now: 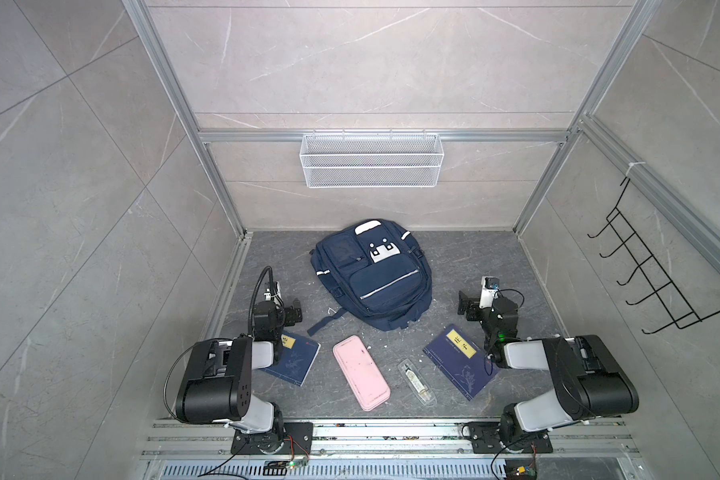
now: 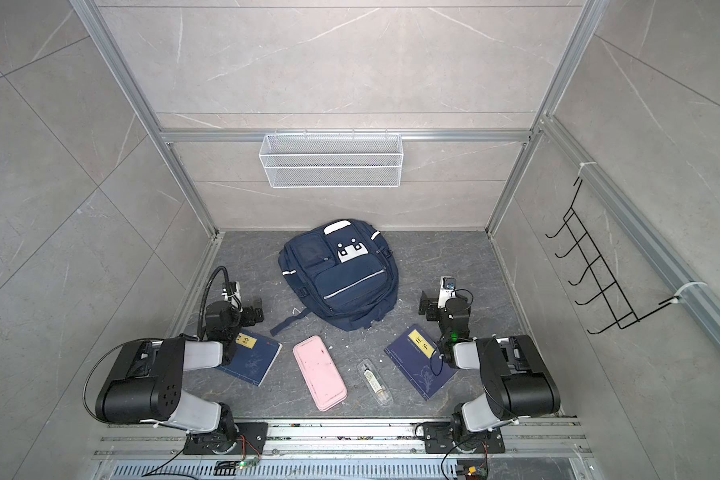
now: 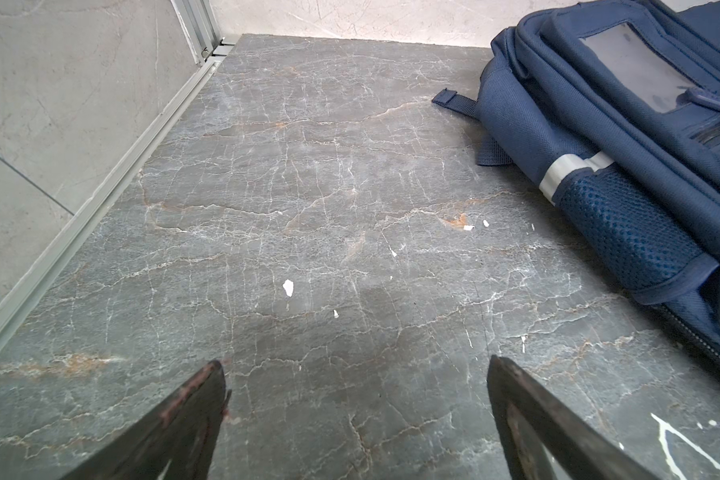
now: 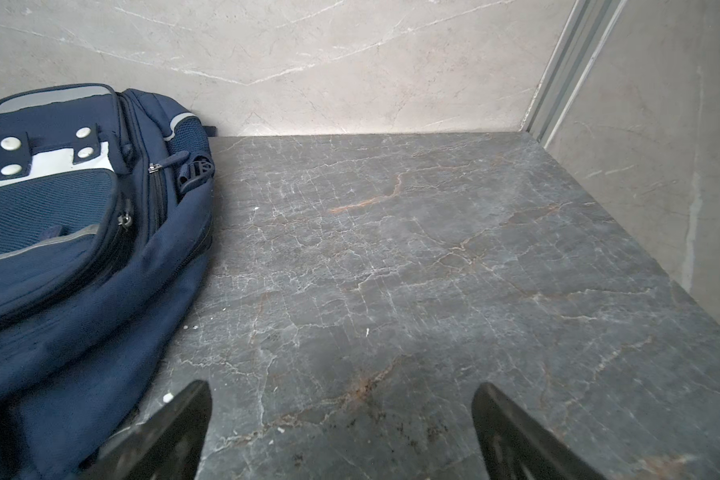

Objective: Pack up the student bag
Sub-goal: 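Move both grippers forward toward the sides of the navy backpack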

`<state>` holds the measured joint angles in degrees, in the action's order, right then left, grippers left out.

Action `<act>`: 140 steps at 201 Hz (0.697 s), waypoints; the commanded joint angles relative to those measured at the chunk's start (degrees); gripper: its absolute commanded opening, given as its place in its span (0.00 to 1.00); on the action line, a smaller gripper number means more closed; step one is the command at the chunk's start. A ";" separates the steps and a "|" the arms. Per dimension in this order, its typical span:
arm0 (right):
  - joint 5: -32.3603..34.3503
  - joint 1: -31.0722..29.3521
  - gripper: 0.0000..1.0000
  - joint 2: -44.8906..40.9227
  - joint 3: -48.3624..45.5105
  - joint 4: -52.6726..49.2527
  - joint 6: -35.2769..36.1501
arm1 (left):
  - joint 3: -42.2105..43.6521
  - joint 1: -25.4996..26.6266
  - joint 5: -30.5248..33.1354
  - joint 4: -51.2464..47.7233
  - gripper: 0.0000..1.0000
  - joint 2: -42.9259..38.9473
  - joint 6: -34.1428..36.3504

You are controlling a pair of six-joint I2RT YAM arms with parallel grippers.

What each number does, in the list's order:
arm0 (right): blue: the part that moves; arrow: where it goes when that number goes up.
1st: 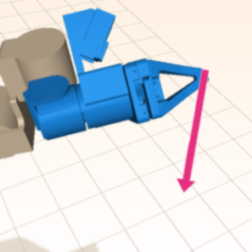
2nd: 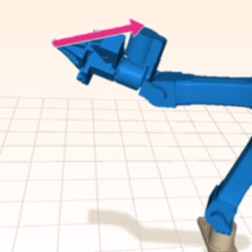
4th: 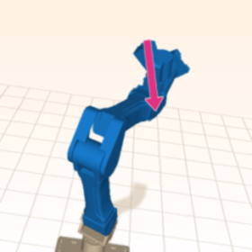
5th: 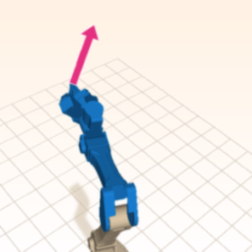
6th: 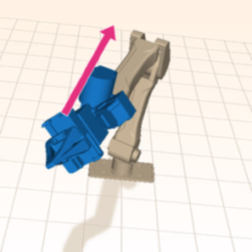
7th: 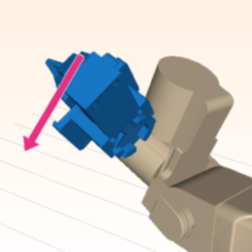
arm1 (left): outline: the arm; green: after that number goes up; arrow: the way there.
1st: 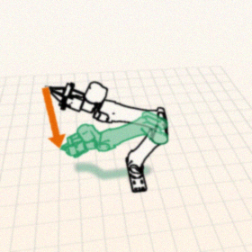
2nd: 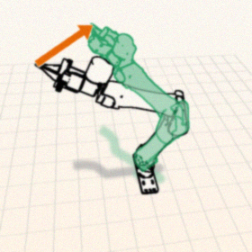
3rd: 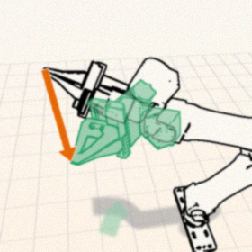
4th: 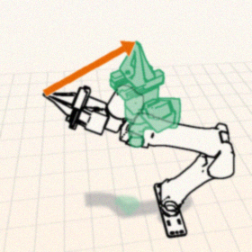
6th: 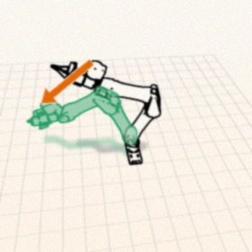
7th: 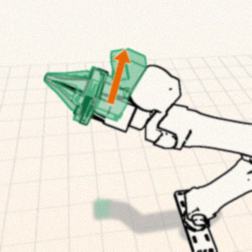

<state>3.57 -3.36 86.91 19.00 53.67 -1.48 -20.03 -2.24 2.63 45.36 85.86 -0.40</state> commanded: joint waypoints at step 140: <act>31.29 -5.21 1.00 -19.36 13.21 -43.03 -18.26 | -2.36 16.48 22.56 -13.61 1.00 -22.19 4.59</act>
<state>20.97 -8.40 72.34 21.34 38.00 -6.39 -20.01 12.19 18.04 38.44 71.72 4.27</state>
